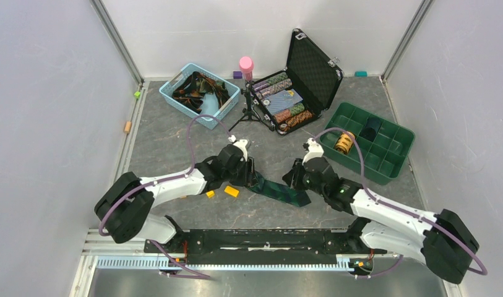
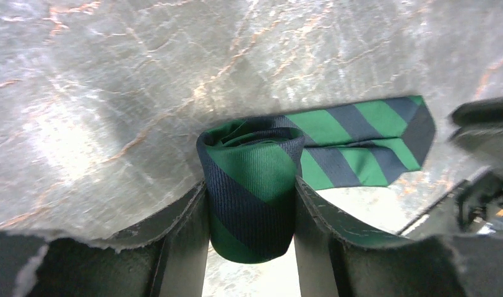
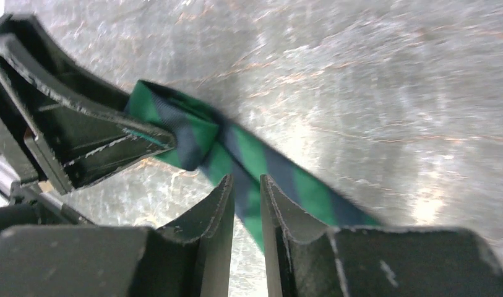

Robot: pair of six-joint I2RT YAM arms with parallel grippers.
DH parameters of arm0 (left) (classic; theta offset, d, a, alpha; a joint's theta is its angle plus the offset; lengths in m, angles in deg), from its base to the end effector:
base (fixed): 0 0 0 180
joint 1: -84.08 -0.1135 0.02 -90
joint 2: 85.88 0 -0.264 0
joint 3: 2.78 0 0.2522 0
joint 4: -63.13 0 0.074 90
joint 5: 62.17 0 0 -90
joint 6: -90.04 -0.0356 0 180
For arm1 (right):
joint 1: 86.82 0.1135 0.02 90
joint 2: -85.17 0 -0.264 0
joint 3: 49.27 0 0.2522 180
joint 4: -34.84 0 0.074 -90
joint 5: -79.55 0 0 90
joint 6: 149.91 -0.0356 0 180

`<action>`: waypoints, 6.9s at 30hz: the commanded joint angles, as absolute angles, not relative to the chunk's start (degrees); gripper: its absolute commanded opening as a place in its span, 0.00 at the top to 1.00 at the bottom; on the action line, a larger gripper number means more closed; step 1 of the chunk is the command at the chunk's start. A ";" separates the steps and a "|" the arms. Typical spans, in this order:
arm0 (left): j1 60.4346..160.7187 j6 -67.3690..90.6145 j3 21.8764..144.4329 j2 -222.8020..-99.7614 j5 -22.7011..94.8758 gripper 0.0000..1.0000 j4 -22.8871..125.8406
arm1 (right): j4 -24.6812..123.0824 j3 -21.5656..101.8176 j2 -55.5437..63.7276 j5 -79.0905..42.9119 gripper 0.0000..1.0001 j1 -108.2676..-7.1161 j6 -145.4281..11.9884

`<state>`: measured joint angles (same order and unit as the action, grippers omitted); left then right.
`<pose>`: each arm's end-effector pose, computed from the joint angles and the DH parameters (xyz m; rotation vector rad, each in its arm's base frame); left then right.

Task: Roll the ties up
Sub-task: Roll the tie at the center of the board.

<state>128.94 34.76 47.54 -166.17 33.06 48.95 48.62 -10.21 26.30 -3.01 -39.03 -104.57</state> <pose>0.1909 -0.1945 0.1715 0.2665 2.4629 -0.7573 0.1457 0.1538 0.1935 0.0170 2.2602 0.7731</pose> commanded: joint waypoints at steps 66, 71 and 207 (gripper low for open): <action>163.87 25.08 90.09 -200.02 -21.86 0.30 -4.15 | 79.11 6.49 48.75 30.17 0.66 -45.40 -91.64; 163.99 26.04 90.89 -200.13 -20.56 0.30 -4.06 | 81.78 8.89 49.90 34.54 0.66 -45.37 -90.53; 120.16 40.51 34.16 -172.69 59.32 0.23 77.20 | 37.39 -9.88 10.78 -12.20 0.77 -36.29 -111.15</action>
<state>120.02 38.48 33.95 -172.35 57.54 80.22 37.14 -8.79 9.76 -13.91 -36.56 -112.13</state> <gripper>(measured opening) 0.769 0.232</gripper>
